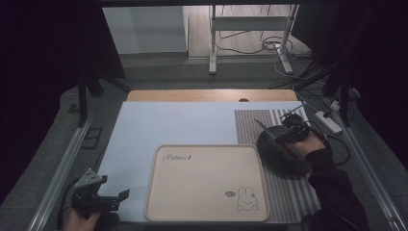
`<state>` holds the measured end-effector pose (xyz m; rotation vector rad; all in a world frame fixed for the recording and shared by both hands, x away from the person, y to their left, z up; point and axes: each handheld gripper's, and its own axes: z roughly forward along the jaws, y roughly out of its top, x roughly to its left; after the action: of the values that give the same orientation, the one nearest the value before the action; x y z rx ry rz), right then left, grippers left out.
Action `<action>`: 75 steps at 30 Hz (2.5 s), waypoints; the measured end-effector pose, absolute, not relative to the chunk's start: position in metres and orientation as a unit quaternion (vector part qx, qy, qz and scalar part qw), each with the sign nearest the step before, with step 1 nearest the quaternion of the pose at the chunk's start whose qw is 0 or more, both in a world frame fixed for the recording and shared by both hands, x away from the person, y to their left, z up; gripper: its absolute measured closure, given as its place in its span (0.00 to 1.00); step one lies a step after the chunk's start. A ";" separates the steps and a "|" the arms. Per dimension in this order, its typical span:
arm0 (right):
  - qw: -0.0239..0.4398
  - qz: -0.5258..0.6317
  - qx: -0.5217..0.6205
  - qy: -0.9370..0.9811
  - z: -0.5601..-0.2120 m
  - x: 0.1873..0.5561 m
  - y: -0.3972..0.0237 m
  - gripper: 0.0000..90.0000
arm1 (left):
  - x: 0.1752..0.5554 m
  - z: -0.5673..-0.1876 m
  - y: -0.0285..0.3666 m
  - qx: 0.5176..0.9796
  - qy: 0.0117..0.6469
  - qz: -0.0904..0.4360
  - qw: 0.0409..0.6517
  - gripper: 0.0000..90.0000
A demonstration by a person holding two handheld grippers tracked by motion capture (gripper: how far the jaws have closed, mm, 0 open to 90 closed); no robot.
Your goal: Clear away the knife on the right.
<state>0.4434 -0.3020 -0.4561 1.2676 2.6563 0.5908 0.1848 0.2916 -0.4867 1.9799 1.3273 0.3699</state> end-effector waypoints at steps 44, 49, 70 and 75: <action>0.028 0.233 0.324 0.917 -0.468 0.321 -0.196 0.86 | 0.184 -0.487 0.296 0.763 0.514 0.136 0.368 0.00; 0.022 0.220 0.338 0.915 -0.483 0.322 -0.192 0.86 | 0.184 -0.487 0.295 0.763 0.514 0.136 0.368 0.00; 0.019 0.218 0.275 0.936 -0.480 0.321 -0.169 0.99 | 0.184 -0.487 0.295 0.764 0.514 0.134 0.367 0.00; 0.008 0.194 0.242 0.951 -0.497 0.327 -0.149 0.99 | 0.184 -0.487 0.295 0.765 0.512 0.134 0.367 0.01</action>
<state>0.3267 -0.1489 -0.4966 0.7571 2.9719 0.6062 0.1843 0.2950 -0.4873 1.9654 1.3164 0.3448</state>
